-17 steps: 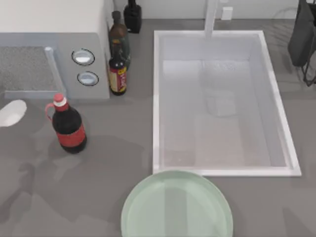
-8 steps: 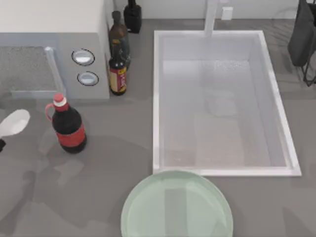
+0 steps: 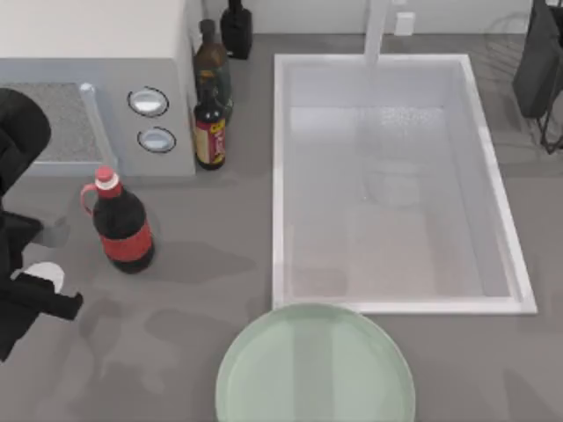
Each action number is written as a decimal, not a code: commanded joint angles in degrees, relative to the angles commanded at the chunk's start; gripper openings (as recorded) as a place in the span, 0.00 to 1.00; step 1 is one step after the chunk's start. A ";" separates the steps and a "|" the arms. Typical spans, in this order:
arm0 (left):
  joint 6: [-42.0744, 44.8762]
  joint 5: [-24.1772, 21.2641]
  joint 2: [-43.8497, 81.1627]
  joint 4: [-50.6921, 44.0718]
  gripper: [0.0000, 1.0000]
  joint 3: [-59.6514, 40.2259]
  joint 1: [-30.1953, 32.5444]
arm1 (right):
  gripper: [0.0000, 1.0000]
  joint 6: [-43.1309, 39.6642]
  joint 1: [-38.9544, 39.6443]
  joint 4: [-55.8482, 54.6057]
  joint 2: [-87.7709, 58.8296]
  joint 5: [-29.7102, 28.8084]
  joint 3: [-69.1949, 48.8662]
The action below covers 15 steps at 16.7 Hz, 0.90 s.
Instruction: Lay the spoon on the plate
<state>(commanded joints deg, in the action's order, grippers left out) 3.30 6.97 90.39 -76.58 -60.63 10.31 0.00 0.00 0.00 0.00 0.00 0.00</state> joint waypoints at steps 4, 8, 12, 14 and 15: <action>-22.94 2.63 0.30 -4.80 0.00 1.55 10.16 | 1.00 0.00 0.00 0.00 0.00 0.00 0.00; -49.29 3.63 2.12 -6.59 0.00 1.03 20.34 | 1.00 0.00 0.00 0.00 0.00 0.00 0.00; -76.72 2.85 5.17 -4.76 0.00 -1.76 29.44 | 1.00 0.00 0.00 0.00 0.00 0.00 0.00; -90.25 1.89 7.02 -2.59 0.00 -3.88 33.42 | 1.00 0.00 0.00 0.00 0.00 0.00 0.00; -96.90 1.30 8.03 -1.24 0.00 -5.11 35.24 | 1.00 0.00 0.00 0.00 0.00 0.00 0.00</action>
<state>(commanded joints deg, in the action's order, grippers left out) -93.61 8.26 98.42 -77.82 -65.74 45.55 0.00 0.00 0.00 0.00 0.00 0.00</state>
